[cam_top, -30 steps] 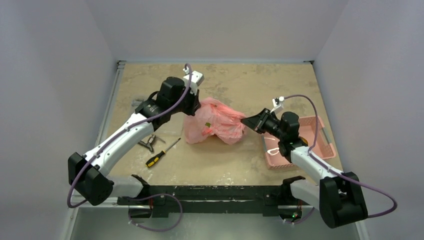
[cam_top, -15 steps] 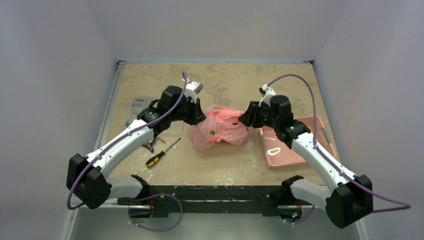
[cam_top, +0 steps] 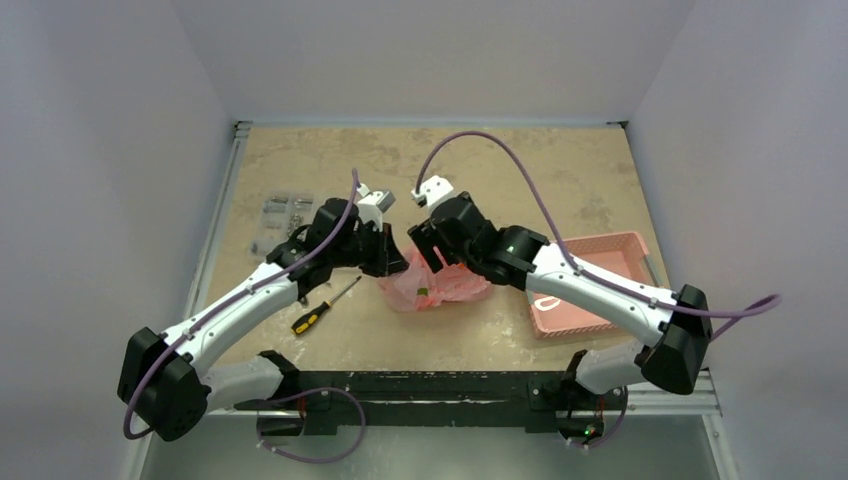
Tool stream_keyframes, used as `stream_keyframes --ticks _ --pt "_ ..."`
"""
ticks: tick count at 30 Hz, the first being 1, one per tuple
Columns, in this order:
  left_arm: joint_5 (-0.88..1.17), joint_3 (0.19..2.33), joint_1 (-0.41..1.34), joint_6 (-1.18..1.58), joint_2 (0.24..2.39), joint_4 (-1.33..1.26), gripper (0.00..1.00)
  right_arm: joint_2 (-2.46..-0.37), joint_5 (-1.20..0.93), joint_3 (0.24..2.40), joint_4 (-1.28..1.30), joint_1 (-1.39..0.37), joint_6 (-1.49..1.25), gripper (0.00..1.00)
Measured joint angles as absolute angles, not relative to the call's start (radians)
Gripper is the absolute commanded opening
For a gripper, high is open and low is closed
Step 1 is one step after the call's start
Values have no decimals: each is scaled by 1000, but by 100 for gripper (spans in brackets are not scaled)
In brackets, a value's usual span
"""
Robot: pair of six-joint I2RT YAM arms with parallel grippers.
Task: Take the fake fruits out of the plastic bag
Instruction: Untie the plastic bag at the center of the board.
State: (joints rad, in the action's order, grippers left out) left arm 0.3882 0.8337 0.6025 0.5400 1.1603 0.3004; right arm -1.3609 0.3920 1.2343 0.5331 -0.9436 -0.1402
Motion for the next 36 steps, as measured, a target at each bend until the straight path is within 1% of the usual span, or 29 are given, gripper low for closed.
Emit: stream_keyframes --ticks 3,7,8,10,12,15,19,20,21,23,25,28,29,32,36 --pt "388 834 603 540 1138 302 0 -1404 465 1235 556 -1007 -75 78" --pt "379 840 603 539 1132 318 0 -1399 469 1196 556 -1027 -20 76" --pt "374 842 602 538 1132 323 0 -1382 453 1176 544 -1026 -12 74" --pt "366 844 602 539 1132 324 0 -1337 442 1129 516 -1022 1 66" --pt "363 844 603 540 1132 323 0 -1303 439 1097 494 -1022 4 61" --pt "363 845 603 542 1131 319 0 -1299 439 1088 465 -1022 4 57" --pt "363 849 602 543 1125 315 0 -1331 424 1077 426 -1022 12 56" --pt "364 852 603 544 1123 315 0 -1340 421 1075 421 -1022 15 54" --pt "364 856 603 548 1122 316 0 -1353 416 1067 409 -1022 20 50" --pt "363 863 603 554 1117 314 0 -1372 413 1056 395 -1022 20 35" --pt "361 865 603 561 1106 315 0 -1388 413 1051 390 -1022 16 24" --pt "346 865 602 568 1079 316 0 -1392 418 1040 371 -1022 -6 4" --pt "334 863 603 573 1067 316 0 -1390 417 1038 360 -1022 -17 0" --pt "295 844 602 593 1015 312 0 -1362 419 1013 312 -1021 -61 0" --pt "224 809 602 621 943 316 0 -1260 391 941 241 -996 -141 0"
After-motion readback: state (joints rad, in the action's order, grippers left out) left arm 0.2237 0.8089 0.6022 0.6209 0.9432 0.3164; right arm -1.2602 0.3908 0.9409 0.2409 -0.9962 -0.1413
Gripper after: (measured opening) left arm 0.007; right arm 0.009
